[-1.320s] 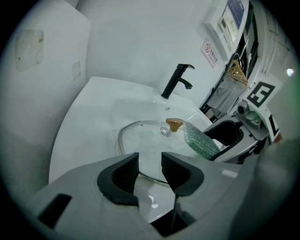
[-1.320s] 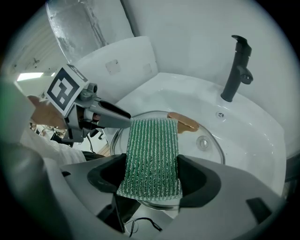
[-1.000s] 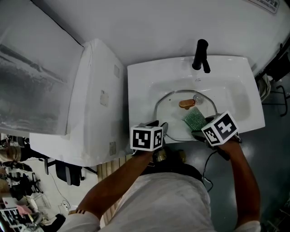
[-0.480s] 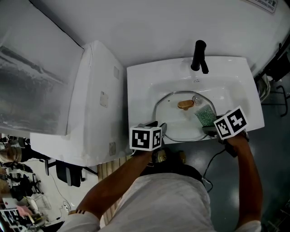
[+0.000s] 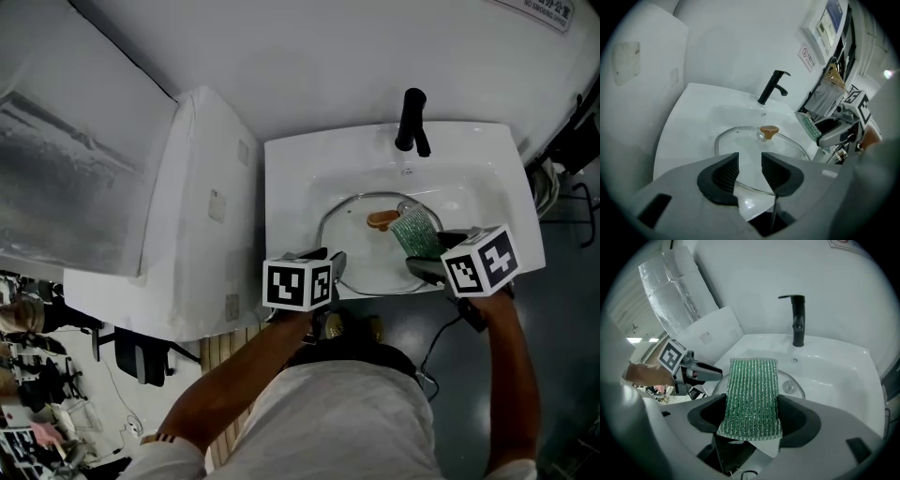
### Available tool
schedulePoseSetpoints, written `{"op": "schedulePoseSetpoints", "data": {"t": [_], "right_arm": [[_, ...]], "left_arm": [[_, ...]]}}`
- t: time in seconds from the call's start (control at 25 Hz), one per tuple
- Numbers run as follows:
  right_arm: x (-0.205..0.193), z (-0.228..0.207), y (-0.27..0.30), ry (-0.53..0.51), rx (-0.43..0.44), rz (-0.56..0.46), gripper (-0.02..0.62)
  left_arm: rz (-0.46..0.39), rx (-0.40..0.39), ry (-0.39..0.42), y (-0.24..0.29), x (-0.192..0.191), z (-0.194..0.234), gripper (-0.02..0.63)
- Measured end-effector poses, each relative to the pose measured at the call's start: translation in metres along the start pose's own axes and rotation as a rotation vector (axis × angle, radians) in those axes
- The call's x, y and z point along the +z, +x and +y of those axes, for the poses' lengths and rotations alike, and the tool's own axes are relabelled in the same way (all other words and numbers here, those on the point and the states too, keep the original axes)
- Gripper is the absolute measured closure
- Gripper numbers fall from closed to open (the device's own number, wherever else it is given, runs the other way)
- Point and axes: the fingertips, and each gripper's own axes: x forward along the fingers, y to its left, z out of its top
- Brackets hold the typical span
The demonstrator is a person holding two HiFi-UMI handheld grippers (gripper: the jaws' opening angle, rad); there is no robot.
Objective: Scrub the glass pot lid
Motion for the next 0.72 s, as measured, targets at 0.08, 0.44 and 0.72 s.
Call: {"op": "schedulePoseSetpoints", "data": {"t": [0.08,0.44,0.72], "right_arm": [[0.015,0.010,-0.005,-0.005,0.023,-0.055,0.258],[0.061,0.039,-0.027,-0.023,0.066,-0.255,0.258],[0.085,0.054,-0.044,-0.054,0.077,-0.440,0.258]], "left_arm": [[-0.038,-0.005,0.019,-0.007,0.012,-0.005,0.445],[-0.226,-0.046,0.100,-0.038,0.066,-0.032,0.445],[-0.372,-0.096,0.156,-0.060,0.097,-0.050,0.477]]}}
